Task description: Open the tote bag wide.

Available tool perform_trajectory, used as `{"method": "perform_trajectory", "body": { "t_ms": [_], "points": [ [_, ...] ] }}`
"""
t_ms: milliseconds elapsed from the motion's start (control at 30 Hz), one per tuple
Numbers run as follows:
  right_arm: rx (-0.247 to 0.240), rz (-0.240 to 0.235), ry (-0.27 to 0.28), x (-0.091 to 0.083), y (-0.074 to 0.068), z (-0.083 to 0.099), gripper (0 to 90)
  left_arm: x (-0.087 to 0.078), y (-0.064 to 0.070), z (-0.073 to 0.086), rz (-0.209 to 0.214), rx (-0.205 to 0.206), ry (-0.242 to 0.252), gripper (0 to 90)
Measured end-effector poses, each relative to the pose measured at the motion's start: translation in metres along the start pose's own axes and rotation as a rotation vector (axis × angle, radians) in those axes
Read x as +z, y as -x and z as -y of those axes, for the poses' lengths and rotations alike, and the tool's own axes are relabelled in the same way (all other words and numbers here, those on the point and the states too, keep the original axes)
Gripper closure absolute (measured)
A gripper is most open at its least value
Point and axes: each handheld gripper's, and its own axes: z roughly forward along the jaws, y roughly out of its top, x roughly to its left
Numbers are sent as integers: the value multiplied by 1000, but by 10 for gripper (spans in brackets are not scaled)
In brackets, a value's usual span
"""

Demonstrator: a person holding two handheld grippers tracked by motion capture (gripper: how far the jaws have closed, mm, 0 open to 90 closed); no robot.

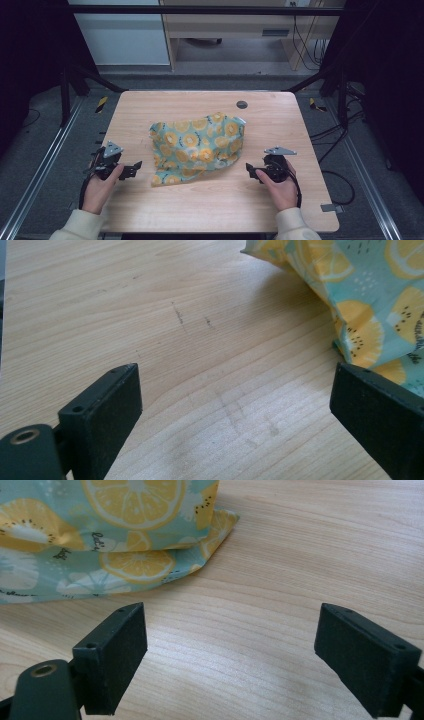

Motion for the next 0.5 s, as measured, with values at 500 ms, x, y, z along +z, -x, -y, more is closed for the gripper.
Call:
{"method": "perform_trajectory", "body": {
  "t_ms": [500],
  "points": [
    [-79, 11, 11, -3, -11, -6, 166, 5, 3, 1, -10, 35, -36, 64]
  ]
}}
